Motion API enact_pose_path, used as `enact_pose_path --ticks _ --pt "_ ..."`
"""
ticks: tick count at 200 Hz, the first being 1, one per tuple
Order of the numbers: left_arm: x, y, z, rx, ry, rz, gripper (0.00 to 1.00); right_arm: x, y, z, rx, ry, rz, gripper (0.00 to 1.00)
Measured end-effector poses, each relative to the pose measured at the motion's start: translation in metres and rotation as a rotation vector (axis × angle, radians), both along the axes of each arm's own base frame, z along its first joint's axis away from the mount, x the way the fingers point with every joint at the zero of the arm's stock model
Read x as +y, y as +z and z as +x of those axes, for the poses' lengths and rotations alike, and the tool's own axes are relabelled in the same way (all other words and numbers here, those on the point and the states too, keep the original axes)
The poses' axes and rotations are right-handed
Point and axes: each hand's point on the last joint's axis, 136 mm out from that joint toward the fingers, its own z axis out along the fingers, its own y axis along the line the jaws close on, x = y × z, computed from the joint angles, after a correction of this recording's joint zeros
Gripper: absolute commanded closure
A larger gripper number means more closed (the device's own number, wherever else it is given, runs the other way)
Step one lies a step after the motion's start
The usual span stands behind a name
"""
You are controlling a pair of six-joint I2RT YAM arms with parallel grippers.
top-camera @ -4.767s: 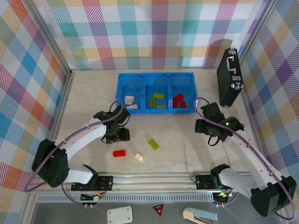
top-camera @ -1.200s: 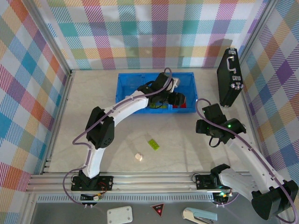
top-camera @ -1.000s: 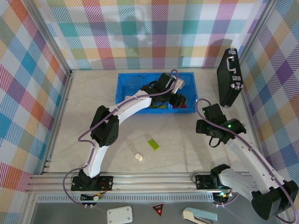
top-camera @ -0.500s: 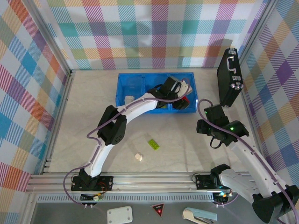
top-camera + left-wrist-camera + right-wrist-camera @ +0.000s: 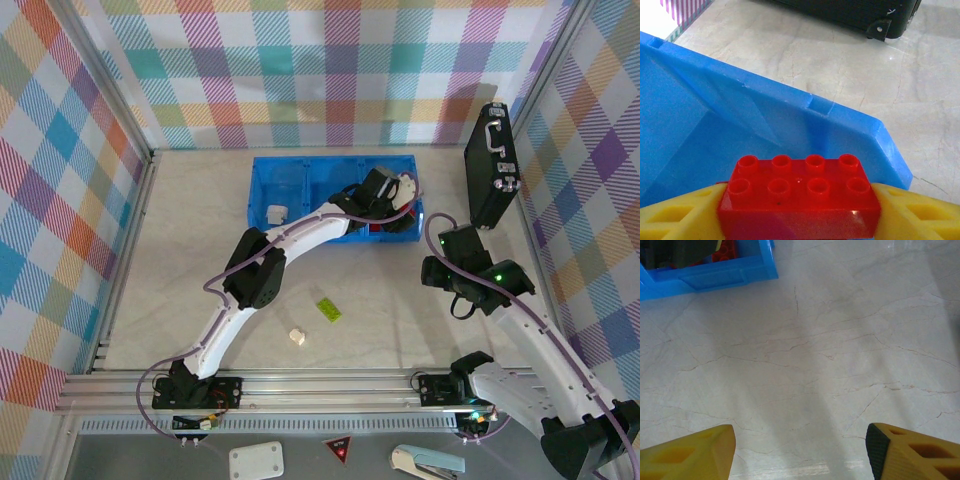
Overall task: Sort the legos into containers by color
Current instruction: Place the lego in the container.
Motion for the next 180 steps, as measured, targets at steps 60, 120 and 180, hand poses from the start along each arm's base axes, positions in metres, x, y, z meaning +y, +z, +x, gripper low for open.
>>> enact_pose_path --ticks 60,120,180 --pt "0.000 0.000 0.001 -0.002 0.001 -0.001 0.25 0.000 0.000 0.000 0.000 0.000 0.001 0.30" --pt "0.010 0.002 -0.009 0.031 0.016 0.000 0.25 0.001 0.001 -0.001 -0.005 0.004 0.009 0.30" --pt "0.042 0.048 -0.036 0.071 0.076 -0.035 0.26 0.011 -0.002 -0.003 0.019 0.036 0.053 0.32"
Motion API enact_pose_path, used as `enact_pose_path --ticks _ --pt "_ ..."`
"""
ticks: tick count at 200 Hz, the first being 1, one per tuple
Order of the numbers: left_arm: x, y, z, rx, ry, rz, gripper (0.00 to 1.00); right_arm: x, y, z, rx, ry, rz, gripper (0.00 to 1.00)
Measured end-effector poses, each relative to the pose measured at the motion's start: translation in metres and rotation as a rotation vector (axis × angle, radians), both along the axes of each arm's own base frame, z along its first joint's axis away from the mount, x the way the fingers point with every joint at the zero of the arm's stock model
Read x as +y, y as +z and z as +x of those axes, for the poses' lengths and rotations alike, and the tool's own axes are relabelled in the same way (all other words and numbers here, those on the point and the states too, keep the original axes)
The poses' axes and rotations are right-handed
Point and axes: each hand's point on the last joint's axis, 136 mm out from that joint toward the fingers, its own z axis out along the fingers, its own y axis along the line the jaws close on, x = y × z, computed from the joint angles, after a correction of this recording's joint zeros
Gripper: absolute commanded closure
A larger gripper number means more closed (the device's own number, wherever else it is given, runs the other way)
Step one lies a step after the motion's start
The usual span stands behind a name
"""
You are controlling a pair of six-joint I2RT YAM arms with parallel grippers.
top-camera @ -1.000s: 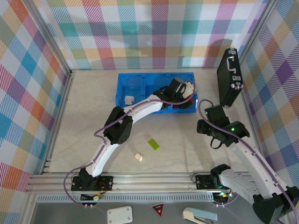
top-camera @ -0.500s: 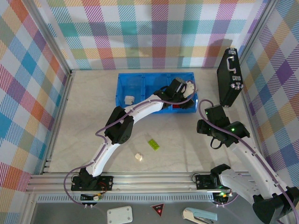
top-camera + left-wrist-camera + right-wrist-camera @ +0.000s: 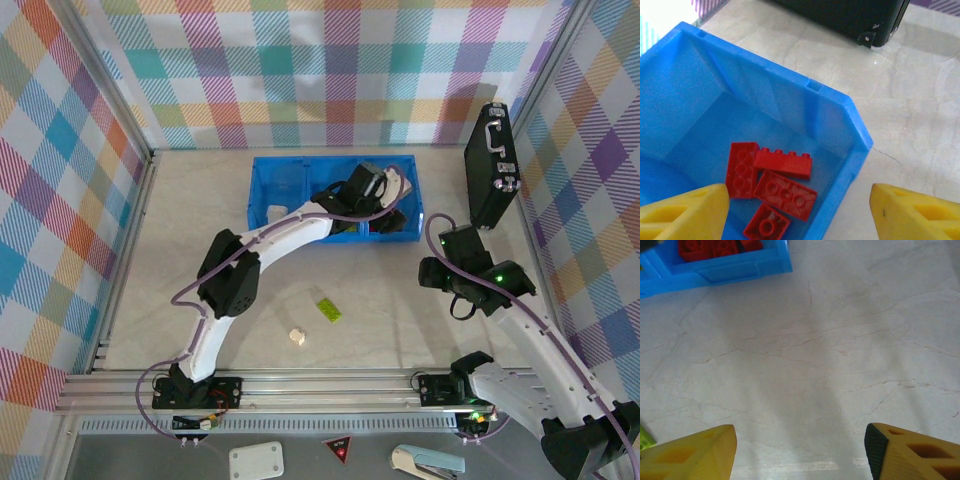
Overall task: Sort the legos into containers by color
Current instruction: Place the lego in the container, then pick up the lego from the bottom-center of the table.
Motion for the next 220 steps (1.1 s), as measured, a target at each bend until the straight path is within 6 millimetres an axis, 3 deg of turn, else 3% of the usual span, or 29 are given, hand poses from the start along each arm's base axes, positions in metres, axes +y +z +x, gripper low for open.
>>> enact_pose_path --ticks 34,117,156,220 --pt "0.023 0.011 -0.015 0.038 0.055 0.006 0.27 0.010 -0.009 -0.001 0.055 0.027 0.027 0.36" --pt "0.097 -0.002 -0.055 0.220 0.217 0.078 0.27 0.040 -0.030 -0.007 0.186 0.113 0.091 0.40" --pt "0.151 0.003 -0.072 0.286 0.325 0.079 0.27 0.062 -0.045 -0.012 0.255 0.176 0.071 0.41" --pt "0.251 0.010 -0.093 0.355 0.520 0.066 0.27 0.116 -0.063 -0.016 0.334 0.308 0.003 0.42"
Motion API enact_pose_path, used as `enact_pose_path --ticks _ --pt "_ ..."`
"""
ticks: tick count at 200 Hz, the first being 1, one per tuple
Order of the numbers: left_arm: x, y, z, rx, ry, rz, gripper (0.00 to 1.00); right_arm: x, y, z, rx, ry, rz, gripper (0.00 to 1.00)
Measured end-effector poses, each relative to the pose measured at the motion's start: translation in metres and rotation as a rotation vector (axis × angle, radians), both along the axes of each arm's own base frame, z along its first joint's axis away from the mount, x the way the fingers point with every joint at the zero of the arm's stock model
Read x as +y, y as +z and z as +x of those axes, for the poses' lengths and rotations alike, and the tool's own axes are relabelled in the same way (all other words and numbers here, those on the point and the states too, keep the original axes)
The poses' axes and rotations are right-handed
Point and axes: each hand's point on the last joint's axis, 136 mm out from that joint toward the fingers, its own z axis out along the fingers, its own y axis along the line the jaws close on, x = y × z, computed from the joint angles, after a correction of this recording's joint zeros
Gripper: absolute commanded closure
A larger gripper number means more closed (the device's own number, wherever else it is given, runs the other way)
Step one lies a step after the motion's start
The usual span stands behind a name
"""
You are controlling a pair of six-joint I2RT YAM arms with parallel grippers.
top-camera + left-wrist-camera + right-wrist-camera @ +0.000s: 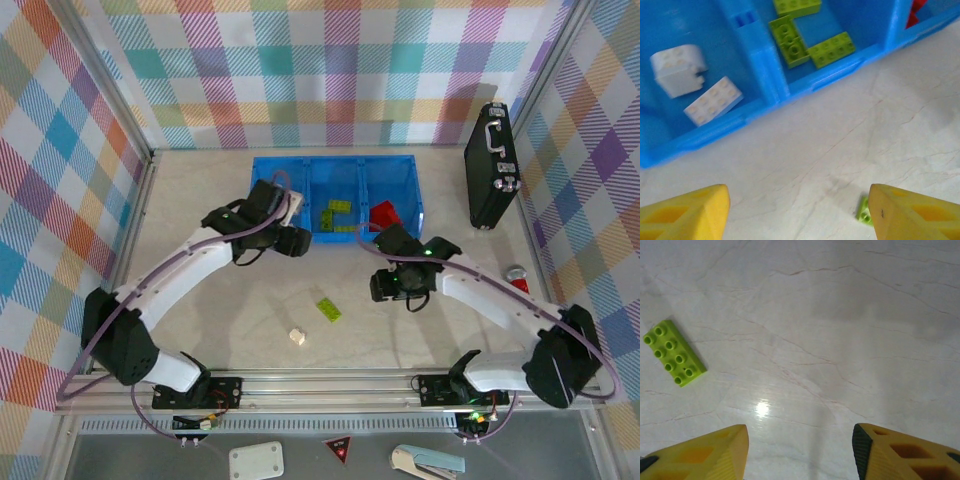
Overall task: Sort the legos into containers by color
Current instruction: Pick up the lego from the bottom-center of the table.
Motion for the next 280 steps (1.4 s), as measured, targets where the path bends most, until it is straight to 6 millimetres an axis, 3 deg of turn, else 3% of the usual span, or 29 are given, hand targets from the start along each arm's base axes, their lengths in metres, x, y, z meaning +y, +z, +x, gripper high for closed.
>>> enact_pose_path --ticks 60,103,150,221,280 --pt "0.075 0.022 -0.015 -0.002 0.159 -0.027 0.26 0.052 -0.008 0.010 0.008 0.112 -0.067 0.43" --pt "0.103 0.010 -0.021 0.039 0.217 -0.018 0.26 0.086 -0.020 0.015 0.019 0.181 -0.118 0.44" --pt "0.116 -0.023 -0.035 0.096 0.220 -0.002 0.26 0.113 -0.038 0.009 0.051 0.269 -0.192 0.45" --pt "0.121 -0.019 -0.027 0.074 0.238 -0.030 0.27 0.135 -0.069 -0.004 0.104 0.337 -0.258 0.46" --pt "0.123 -0.019 -0.026 0.073 0.244 -0.029 0.28 0.140 -0.089 -0.012 0.142 0.360 -0.298 0.48"
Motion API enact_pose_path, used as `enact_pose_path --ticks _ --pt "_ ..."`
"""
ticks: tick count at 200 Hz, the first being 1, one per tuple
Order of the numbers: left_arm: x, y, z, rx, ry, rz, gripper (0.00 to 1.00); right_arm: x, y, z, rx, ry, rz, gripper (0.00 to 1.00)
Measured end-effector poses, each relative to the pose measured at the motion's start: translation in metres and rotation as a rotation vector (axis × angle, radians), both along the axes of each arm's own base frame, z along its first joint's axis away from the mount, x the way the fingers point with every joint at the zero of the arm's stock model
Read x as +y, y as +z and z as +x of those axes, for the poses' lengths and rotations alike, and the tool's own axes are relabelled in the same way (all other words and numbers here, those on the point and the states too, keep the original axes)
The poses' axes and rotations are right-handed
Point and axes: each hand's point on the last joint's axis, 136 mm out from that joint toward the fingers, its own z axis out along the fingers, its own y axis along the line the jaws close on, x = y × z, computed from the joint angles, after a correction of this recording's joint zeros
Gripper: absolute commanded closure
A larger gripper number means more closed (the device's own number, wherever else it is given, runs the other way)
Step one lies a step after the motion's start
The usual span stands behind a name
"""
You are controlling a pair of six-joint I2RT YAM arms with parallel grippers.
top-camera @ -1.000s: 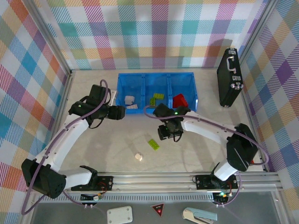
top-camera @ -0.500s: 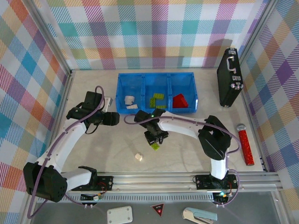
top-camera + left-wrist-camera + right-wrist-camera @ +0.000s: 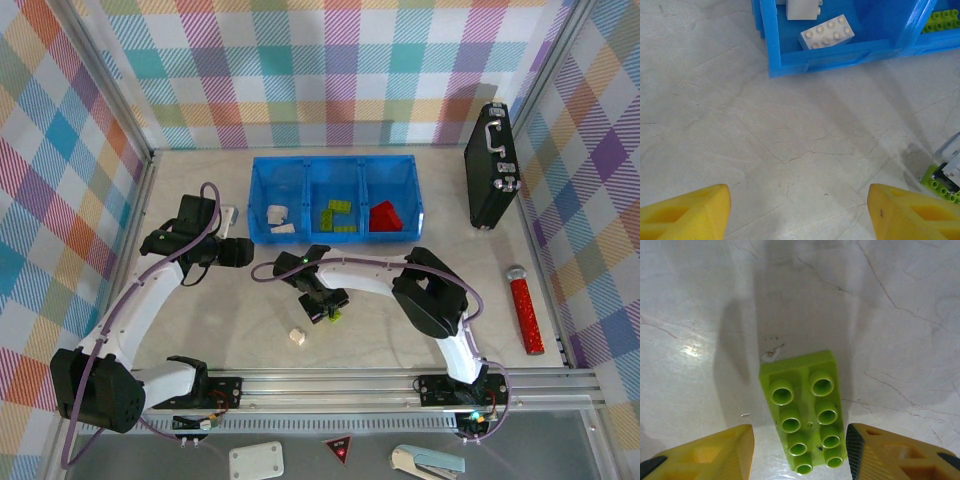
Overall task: Sort the legos into containers by color
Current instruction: Pick up the lego from the bottom-center of the table.
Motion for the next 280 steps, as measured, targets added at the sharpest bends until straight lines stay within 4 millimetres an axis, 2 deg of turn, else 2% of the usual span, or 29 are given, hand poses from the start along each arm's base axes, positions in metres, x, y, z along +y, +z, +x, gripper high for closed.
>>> enact_pose_path --ticks 90,164,210,280 --pt "0.0007 -0.0002 0.0001 -0.002 -0.007 0.006 0.28 -0.0016 -0.0032 -0.0020 0.007 0.003 -0.014 0.54" --pt "0.0007 -0.0002 0.0001 -0.002 -0.007 0.007 0.28 -0.0001 -0.0080 -0.0046 0.021 0.005 -0.016 0.53" --pt "0.0007 -0.0002 0.0001 -0.002 -0.007 0.007 0.28 0.0013 -0.0082 -0.0054 0.026 0.004 -0.009 0.58" --pt "0.0008 -0.0002 0.0001 -0.002 -0.007 0.007 0.28 0.0022 -0.0063 -0.0050 0.025 0.001 -0.008 0.62"
